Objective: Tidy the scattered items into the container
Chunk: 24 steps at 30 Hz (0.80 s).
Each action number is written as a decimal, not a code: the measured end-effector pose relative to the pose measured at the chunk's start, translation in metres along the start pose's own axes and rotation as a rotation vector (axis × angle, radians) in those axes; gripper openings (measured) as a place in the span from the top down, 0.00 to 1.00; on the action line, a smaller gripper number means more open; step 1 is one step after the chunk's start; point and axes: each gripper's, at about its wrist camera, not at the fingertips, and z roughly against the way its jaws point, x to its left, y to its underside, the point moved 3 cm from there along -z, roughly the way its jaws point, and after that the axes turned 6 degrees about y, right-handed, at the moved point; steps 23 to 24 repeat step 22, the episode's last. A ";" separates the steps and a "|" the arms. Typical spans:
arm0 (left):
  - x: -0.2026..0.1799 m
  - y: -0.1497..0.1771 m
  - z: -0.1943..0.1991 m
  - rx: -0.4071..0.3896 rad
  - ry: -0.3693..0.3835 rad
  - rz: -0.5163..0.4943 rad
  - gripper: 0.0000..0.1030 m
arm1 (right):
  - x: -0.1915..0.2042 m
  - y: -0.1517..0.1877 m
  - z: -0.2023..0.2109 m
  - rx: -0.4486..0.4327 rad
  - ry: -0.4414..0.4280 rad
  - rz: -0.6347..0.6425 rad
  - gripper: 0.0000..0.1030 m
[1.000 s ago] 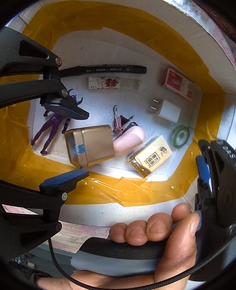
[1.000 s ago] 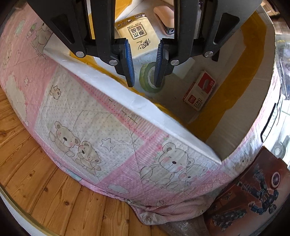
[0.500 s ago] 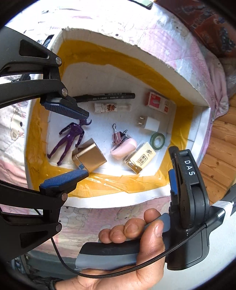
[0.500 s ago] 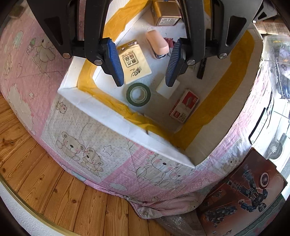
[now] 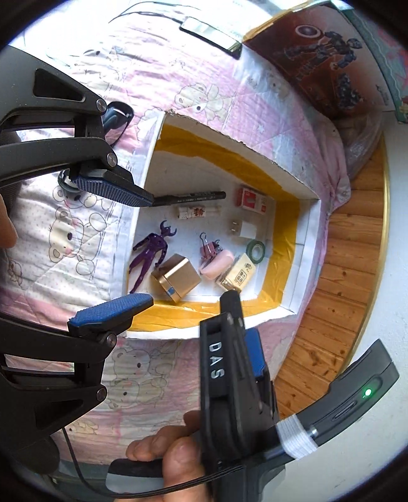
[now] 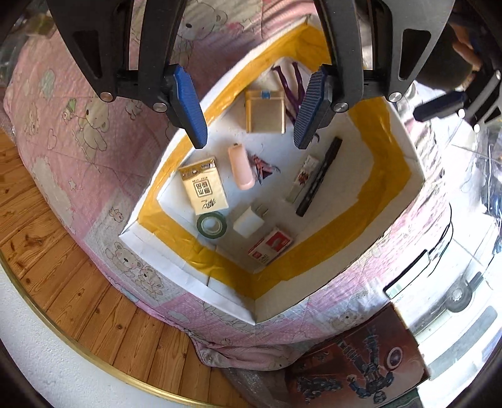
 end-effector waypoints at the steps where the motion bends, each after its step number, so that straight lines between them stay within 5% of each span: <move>1: -0.002 0.002 0.002 -0.008 -0.005 -0.012 0.41 | 0.003 0.008 0.007 -0.007 0.011 0.019 0.43; 14: -0.019 0.023 0.046 -0.101 -0.052 -0.078 0.30 | 0.046 0.109 0.044 -0.038 0.110 0.223 0.35; 24: -0.022 0.034 0.058 -0.119 -0.050 -0.086 0.30 | 0.062 0.126 0.041 -0.033 0.102 0.211 0.35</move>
